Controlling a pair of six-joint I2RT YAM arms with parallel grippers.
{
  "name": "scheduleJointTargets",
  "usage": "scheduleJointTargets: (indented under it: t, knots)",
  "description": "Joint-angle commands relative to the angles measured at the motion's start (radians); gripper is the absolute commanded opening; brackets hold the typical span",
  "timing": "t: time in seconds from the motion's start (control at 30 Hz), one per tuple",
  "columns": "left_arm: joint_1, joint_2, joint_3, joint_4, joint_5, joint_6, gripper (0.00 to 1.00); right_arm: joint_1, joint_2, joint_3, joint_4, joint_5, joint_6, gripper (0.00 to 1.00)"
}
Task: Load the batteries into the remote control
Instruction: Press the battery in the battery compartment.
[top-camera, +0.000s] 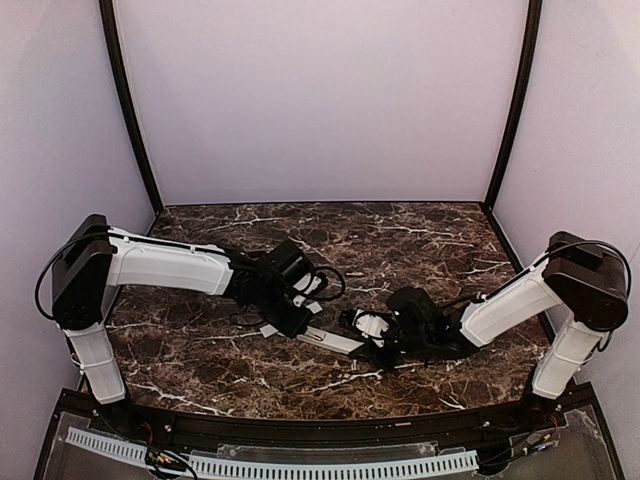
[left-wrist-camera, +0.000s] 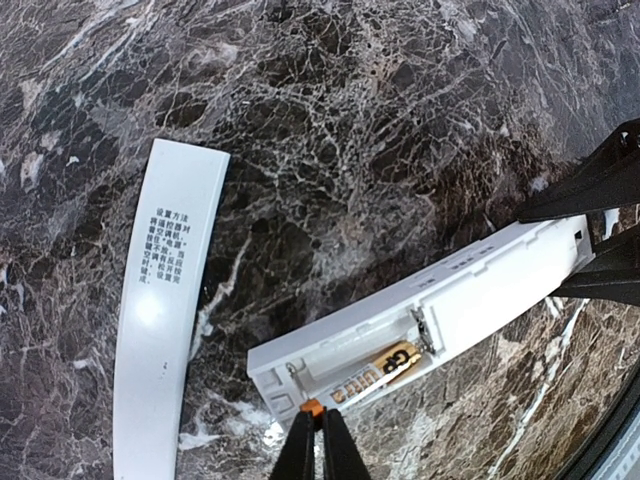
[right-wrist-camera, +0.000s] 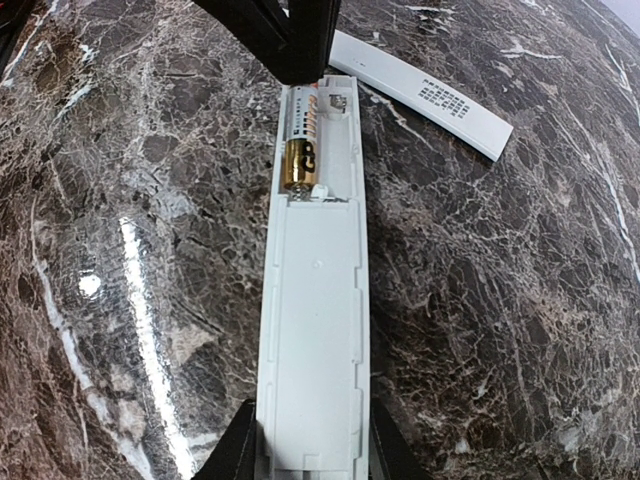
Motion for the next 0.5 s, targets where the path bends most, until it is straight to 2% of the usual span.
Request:
scheduleJointTargets:
  t: [0.0,0.47]
  knots:
    - [-0.037,0.041,0.010,-0.023,0.073,0.021,0.03,0.013,0.017,0.006,-0.001,0.004,-0.013,0.00]
    - [-0.061,0.081,0.031,-0.039,0.104,0.032,0.02,0.016,0.018,0.006,0.003,0.004,-0.016,0.00]
